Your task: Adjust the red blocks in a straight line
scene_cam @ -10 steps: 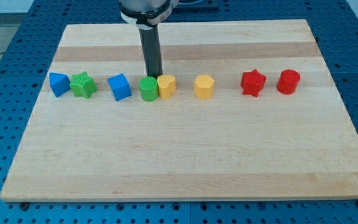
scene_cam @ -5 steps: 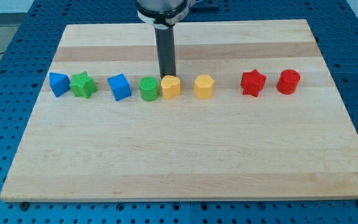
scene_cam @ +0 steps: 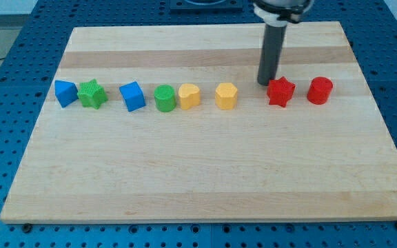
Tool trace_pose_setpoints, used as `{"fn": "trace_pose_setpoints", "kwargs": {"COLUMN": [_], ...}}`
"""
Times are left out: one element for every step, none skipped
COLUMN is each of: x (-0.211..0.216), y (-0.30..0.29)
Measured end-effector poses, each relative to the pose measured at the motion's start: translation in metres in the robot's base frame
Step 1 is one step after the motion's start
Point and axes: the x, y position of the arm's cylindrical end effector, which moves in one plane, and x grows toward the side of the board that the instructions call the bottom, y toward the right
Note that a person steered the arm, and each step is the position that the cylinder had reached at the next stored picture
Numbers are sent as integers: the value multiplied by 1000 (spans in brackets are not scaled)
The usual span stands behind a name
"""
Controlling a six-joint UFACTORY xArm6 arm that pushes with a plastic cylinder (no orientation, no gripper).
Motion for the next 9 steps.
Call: {"fn": "trace_pose_setpoints", "kwargs": {"x": [2, 8, 7, -11, 1, 19, 18, -4, -22], "y": [2, 12, 15, 30, 58, 74, 77, 84, 97]}}
